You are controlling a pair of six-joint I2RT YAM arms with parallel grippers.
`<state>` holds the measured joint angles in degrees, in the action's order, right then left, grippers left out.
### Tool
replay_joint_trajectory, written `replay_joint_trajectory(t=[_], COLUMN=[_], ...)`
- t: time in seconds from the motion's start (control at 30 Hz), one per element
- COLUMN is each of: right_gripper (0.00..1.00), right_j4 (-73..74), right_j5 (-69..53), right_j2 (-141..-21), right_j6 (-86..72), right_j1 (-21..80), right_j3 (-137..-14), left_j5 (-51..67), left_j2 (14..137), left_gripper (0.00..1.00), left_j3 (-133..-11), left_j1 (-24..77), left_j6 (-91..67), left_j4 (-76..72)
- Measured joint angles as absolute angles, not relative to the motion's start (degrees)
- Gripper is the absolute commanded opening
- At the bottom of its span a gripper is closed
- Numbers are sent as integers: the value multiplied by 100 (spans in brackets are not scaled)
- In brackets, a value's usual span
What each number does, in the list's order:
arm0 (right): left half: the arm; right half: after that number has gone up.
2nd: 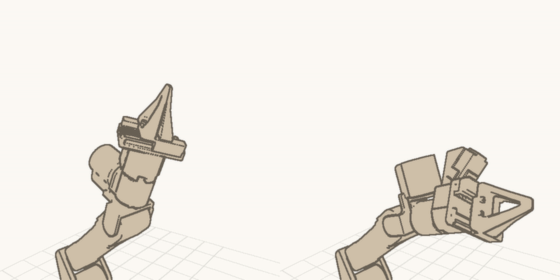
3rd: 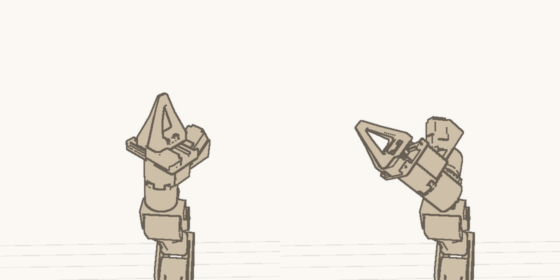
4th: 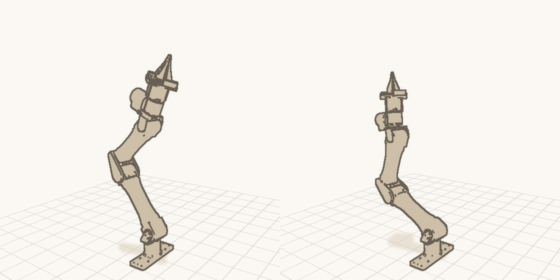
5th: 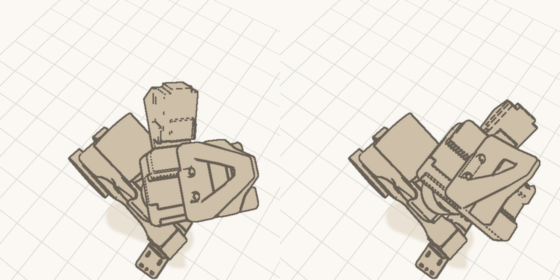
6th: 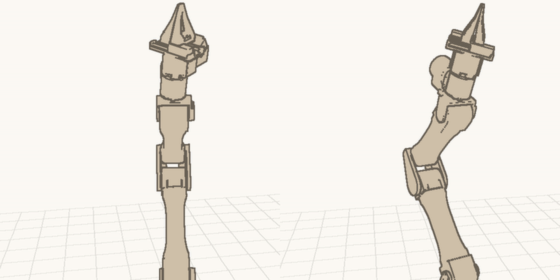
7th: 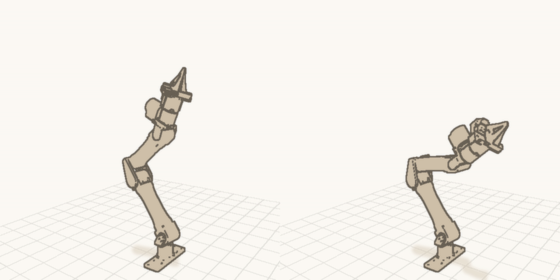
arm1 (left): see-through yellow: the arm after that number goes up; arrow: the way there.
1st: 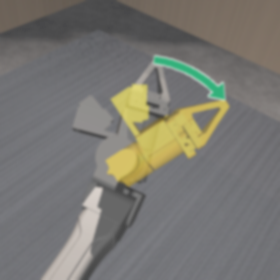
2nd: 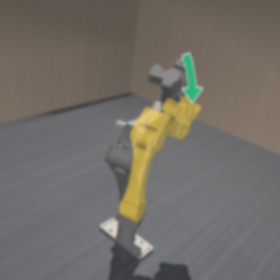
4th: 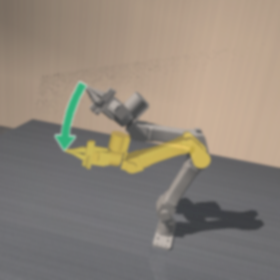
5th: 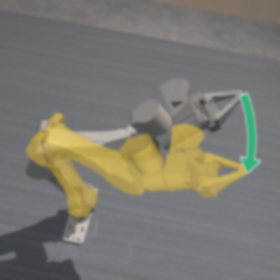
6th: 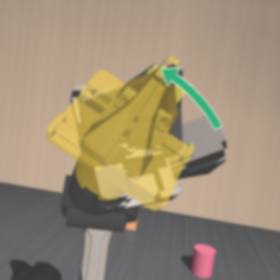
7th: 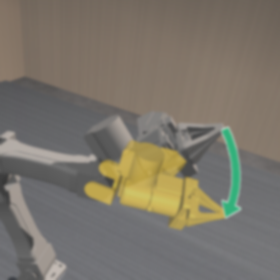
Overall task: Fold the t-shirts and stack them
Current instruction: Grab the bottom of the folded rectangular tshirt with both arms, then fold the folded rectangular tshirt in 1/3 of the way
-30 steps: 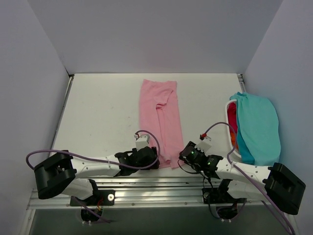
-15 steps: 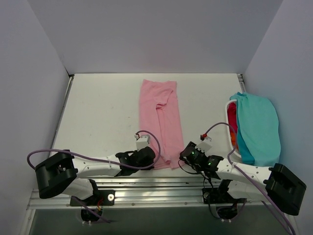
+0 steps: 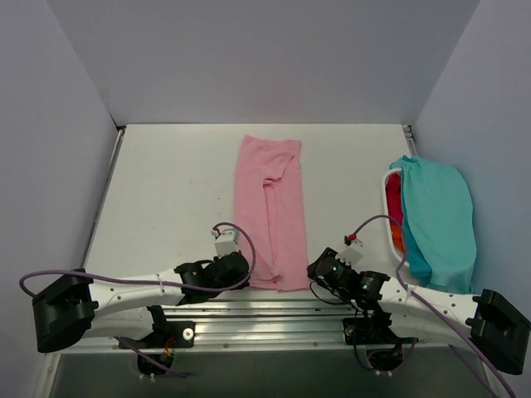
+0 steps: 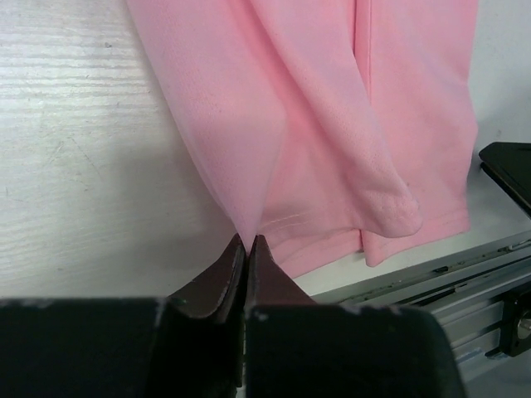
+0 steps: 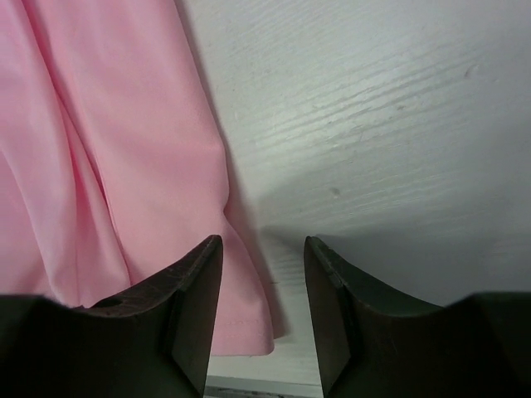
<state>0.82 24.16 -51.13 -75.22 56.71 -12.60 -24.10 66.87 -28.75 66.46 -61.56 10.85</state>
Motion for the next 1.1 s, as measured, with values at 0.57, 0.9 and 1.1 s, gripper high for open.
replay_joint_trajectory(t=[0.57, 0.9, 1.1], right_gripper=[0, 0, 0], right_j4=[-274, 764, 1463], right_j5=[2773, 2934, 3356], right_j2=[-6160, -5271, -5083], right_j6=[-8621, -8694, -8383], right_j1=[7247, 7286, 7282], right_j3=[-1527, -1682, -2600], left_j5=[-2377, -2381, -2561], left_j2=[7133, 6333, 6003], left_gripper=[2, 2, 2], left_j3=[-2862, -2869, -3354], left_j1=[6672, 6709, 6707], left_j6=[-6239, -6239, -6055], left_j4=[1037, 1396, 2018])
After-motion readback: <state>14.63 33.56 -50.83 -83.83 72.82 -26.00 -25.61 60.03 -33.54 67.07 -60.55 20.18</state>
